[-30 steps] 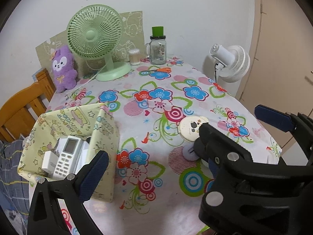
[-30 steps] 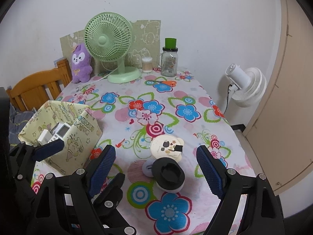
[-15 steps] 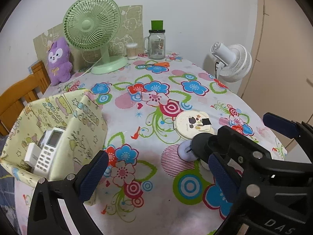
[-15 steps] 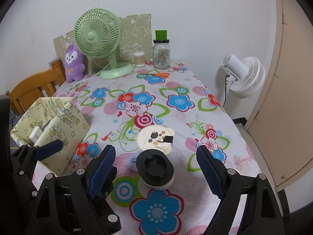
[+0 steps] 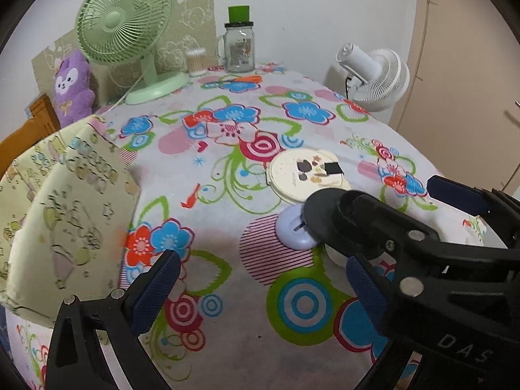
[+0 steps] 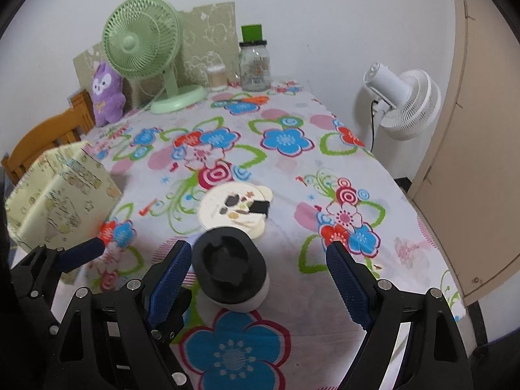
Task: Organize rigid objects
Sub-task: 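Grasp the black cup holder with the right gripper while the left gripper grasps the lavender round object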
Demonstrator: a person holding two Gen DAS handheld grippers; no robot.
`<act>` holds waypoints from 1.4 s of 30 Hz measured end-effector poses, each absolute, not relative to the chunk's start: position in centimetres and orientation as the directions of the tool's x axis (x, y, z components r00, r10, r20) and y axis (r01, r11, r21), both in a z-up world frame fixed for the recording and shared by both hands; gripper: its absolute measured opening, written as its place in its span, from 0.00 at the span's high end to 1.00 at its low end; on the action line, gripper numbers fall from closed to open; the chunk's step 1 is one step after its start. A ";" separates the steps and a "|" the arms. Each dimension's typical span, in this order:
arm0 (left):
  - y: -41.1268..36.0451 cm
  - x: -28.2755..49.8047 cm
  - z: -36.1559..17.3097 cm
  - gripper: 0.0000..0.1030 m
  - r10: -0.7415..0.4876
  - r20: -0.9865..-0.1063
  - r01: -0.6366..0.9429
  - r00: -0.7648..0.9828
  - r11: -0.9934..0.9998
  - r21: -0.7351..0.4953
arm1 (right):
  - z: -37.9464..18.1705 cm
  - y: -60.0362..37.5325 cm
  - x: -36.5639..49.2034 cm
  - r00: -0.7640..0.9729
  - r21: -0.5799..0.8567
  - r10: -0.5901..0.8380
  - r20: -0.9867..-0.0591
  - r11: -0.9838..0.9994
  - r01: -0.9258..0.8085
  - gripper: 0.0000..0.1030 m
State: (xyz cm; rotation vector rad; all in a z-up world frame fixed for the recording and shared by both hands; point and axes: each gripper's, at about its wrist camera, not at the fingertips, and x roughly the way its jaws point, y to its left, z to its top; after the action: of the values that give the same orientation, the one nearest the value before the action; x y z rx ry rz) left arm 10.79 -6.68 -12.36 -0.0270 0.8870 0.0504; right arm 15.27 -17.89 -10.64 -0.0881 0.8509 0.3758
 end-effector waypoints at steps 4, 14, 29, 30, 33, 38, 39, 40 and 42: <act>-6.8 11.3 -13.3 0.00 0.036 -0.785 -0.044 0.618 0.999 0.012 | -11.5 -17.5 15.6 0.584 0.077 0.295 -0.756 0.926 -0.370 0.16; -6.3 12.1 -14.4 0.00 0.029 -0.806 -0.033 0.591 0.999 0.011 | -13.7 -15.8 16.7 0.523 0.089 0.307 -0.795 0.912 -0.401 0.16; -6.4 12.8 -14.3 0.00 0.028 -0.813 -0.025 0.582 1.000 0.016 | -13.7 -15.6 17.2 0.507 0.113 0.335 -0.794 0.901 -0.418 0.39; -6.5 12.9 -14.3 0.00 0.025 -0.814 -0.022 0.581 1.000 0.015 | -13.7 -15.7 17.2 0.507 0.113 0.332 -0.795 0.903 -0.414 0.40; -7.0 13.0 -14.3 0.00 0.024 -0.812 -0.011 0.583 1.000 0.022 | -13.6 -16.3 17.3 0.517 0.108 0.319 -0.794 0.912 -0.396 0.40; -7.9 13.0 -13.8 0.00 0.005 -0.805 0.016 0.593 1.000 0.018 | -13.3 -17.5 17.3 0.543 0.096 0.294 -0.787 0.927 -0.362 0.40; -8.1 13.0 -13.7 0.00 -0.001 -0.804 0.021 0.594 1.000 0.015 | -13.2 -17.7 17.3 0.546 0.096 0.290 -0.786 0.930 -0.356 0.40; -8.2 13.1 -13.7 0.00 -0.005 -0.803 0.026 0.596 1.000 0.013 | -13.2 -17.9 17.3 0.550 0.098 0.289 -0.784 0.932 -0.349 0.40; -8.6 13.2 -13.7 0.00 -0.004 -0.801 0.035 0.599 0.999 0.021 | -13.0 -18.4 17.3 0.553 0.099 0.285 -0.783 0.935 -0.342 0.40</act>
State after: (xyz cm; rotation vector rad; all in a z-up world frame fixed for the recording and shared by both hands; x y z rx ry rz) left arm 13.16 -8.64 -13.65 0.0353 0.9289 -0.0226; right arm 17.27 -18.36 -13.04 -0.0673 0.9126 0.3705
